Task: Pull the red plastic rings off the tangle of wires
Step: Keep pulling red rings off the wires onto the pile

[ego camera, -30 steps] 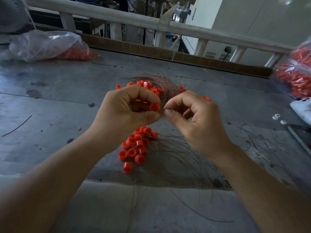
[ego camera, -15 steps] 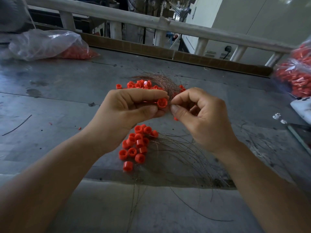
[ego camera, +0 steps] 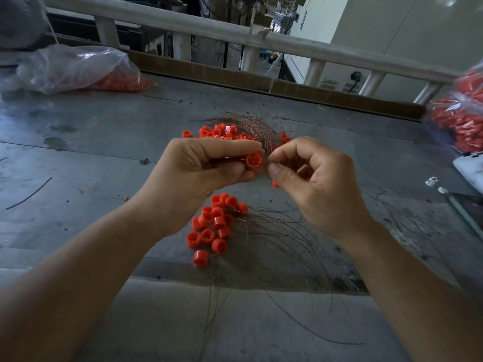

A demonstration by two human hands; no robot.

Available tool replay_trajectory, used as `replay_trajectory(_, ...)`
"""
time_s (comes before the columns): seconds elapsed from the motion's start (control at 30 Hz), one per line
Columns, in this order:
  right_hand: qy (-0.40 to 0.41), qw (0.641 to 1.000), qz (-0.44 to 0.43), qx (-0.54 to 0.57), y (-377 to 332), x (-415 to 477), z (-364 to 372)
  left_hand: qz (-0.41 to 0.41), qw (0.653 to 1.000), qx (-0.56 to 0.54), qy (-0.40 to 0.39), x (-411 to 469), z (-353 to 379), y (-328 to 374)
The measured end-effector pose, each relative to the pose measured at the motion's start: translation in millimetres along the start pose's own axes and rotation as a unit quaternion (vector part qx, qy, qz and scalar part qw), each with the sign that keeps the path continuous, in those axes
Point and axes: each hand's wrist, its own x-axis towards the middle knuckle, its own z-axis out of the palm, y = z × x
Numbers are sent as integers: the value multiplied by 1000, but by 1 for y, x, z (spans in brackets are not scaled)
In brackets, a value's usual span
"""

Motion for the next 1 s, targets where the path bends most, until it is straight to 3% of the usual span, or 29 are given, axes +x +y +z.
replay_trajectory(0.3,-6,1000,7,16,-2,0,-2,-3,999,-37,-9,1,-2,2)
replay_trajectory(0.6,-9,993,42,112,-3,1,-4,-32,992,-116,-45,1,-4,4)
replay_trajectory(1.0,-73,985,68,140,-1,2,-5,-71,985,-137,-76,0,-3,1)
